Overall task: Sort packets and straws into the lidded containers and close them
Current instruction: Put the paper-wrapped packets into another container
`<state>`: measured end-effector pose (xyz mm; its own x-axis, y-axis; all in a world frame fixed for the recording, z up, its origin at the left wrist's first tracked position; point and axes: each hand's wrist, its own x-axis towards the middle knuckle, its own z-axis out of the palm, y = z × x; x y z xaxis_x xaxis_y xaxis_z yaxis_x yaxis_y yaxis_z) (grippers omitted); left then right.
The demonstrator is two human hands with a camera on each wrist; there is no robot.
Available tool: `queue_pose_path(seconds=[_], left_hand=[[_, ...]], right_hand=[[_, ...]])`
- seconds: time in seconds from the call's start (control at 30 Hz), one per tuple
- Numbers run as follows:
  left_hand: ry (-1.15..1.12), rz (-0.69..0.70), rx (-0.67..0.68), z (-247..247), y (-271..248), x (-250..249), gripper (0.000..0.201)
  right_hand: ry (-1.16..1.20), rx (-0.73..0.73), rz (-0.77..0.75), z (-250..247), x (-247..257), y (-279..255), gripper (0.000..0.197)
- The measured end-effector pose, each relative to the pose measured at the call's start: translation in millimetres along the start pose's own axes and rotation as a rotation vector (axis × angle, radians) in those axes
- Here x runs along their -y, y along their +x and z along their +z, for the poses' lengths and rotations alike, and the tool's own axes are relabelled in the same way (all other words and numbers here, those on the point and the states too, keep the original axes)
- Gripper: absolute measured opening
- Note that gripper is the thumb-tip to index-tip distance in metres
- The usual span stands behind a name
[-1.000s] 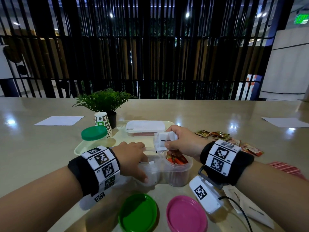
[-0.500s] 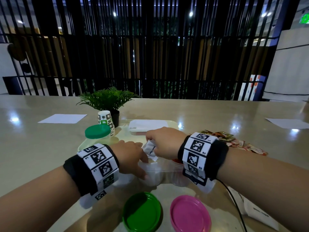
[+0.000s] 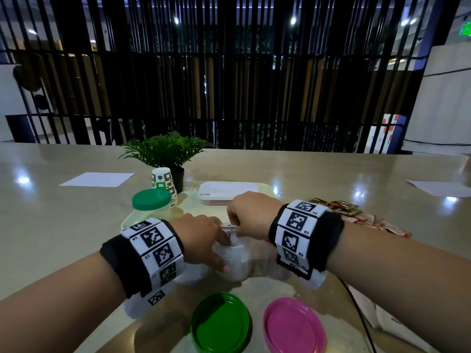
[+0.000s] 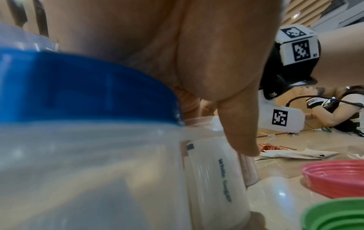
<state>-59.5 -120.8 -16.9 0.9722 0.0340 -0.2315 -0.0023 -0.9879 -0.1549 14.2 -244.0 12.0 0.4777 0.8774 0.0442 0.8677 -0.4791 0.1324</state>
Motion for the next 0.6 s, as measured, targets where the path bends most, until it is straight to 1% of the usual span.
queue_pose_path(seconds=[0.13, 0.23, 0.3, 0.37, 0.43, 0.5, 0.57, 0.6], left_hand=[[-0.001, -0.003, 0.011, -3, 0, -2, 0.063], [-0.037, 0.027, 0.006, -4, -1, -1, 0.059], [-0.071, 0.034, -0.011, -4, -1, 1, 0.058], [-0.101, 0.029, -0.028, -5, -2, 2, 0.059], [-0.117, 0.023, -0.036, -6, -3, 3, 0.061], [-0.129, 0.034, -0.048, -7, -5, 5, 0.063], [-0.111, 0.060, -0.085, -8, -8, 7, 0.067], [-0.076, 0.078, -0.117, -9, -9, 8, 0.068]], right_hand=[[-0.043, 0.023, 0.010, 3, 1, 3, 0.012], [-0.063, 0.070, 0.017, 5, 2, 6, 0.008], [-0.019, 0.112, 0.016, 4, 1, 5, 0.018], [0.056, 0.100, 0.016, -1, -3, 2, 0.025], [0.124, 0.053, 0.022, -7, -8, -2, 0.016], [0.164, 0.043, 0.023, -10, -12, -7, 0.007], [0.193, 0.089, 0.013, -9, -17, -12, 0.008], [0.207, 0.127, 0.013, -9, -19, -15, 0.012]])
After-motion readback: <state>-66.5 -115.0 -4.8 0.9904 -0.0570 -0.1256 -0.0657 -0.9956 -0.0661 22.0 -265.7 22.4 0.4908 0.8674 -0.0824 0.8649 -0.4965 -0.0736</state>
